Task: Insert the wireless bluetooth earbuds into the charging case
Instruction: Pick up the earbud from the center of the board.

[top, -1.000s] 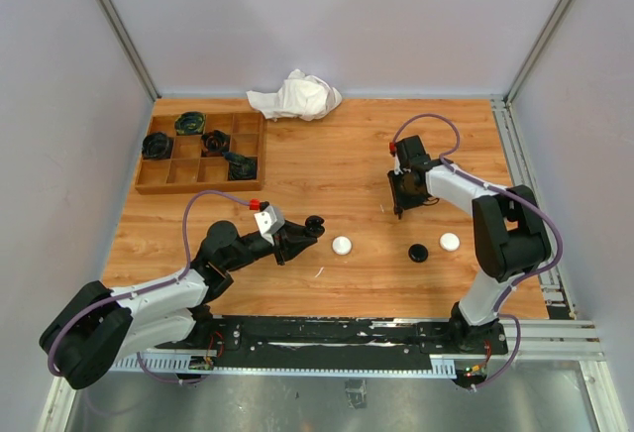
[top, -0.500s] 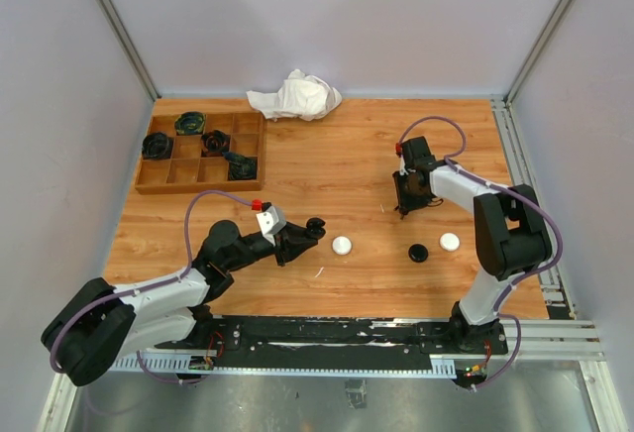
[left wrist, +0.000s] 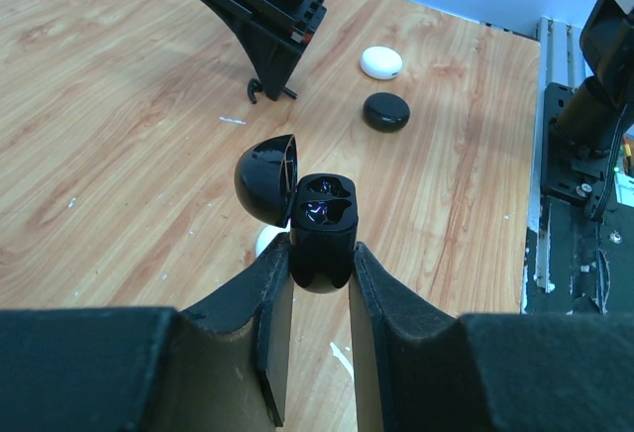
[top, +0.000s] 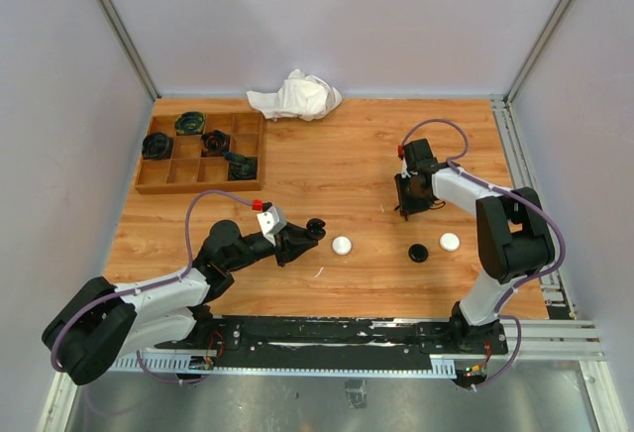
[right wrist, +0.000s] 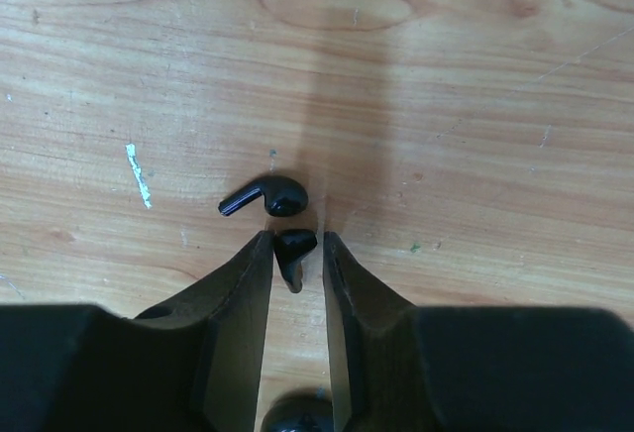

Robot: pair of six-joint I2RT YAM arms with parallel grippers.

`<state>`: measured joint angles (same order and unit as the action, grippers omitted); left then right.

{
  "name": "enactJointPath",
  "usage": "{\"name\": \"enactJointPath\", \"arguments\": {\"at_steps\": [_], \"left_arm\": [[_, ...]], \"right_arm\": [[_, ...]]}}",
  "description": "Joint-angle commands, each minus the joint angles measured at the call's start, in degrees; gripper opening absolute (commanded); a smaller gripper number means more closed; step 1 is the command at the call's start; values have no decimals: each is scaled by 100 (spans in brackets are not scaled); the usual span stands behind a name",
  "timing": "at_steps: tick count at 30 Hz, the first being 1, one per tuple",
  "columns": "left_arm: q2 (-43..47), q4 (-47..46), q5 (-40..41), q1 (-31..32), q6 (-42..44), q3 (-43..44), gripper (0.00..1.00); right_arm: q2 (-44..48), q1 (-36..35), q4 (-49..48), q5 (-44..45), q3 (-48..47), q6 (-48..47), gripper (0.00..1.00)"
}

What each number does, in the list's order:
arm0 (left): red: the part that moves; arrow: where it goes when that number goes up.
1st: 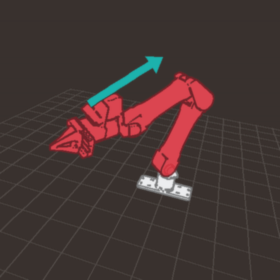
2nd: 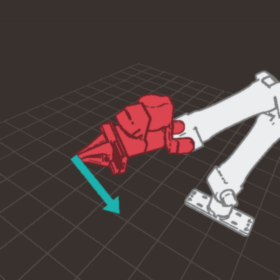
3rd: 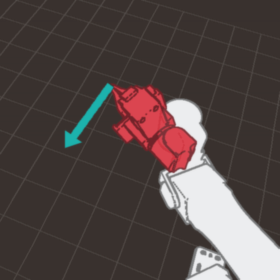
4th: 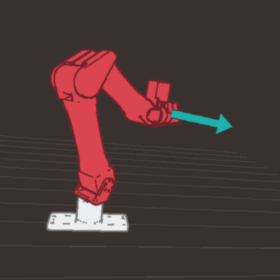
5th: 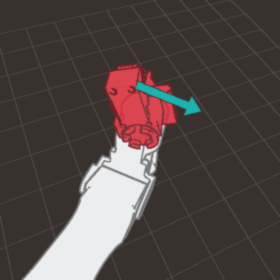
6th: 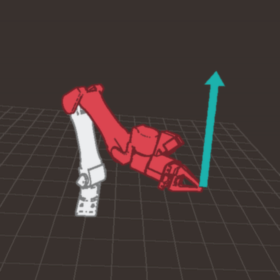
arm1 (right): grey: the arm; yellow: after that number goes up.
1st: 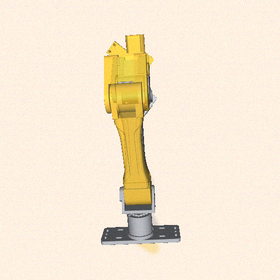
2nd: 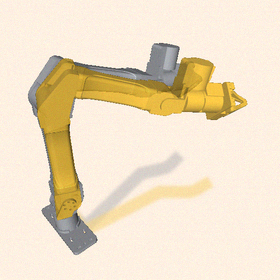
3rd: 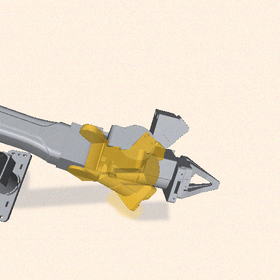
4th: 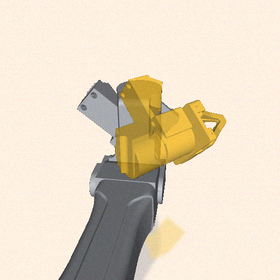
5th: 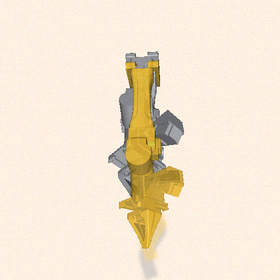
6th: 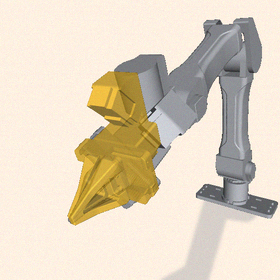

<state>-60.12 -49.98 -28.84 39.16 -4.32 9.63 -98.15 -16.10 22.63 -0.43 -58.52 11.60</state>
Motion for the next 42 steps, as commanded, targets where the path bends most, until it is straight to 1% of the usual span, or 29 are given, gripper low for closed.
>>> {"name": "enactJointPath", "arguments": {"at_steps": [1,6,10,14,21,27,35,38,42], "left_arm": [[24,-118,-60,31,9,57,0],[50,-186,-27,31,3,20,0],[46,-381,-3,31,-49,-8,0],[58,-600,82,31,-89,-31,0],[252,-823,300,35,-204,-31,0],[500,-996,599,31,-240,-72,0],[495,-1936,828,31,-237,-169,0],[417,-2303,810,32,-266,-173,0],[338,-2554,779,31,-254,-122,0]], "right_arm": [[-102,80,391,50,132,-60,27],[-178,62,415,-31,8,-108,21],[75,-1,469,-25,40,-134,19],[558,-138,397,-44,130,-16,19],[1589,-780,-12,184,329,236,20],[2557,-1337,-554,447,479,387,20],[3648,-2324,-1672,759,749,436,21],[3904,-2596,-2026,789,827,448,22],[4257,-2901,-2537,806,982,427,21]]}}
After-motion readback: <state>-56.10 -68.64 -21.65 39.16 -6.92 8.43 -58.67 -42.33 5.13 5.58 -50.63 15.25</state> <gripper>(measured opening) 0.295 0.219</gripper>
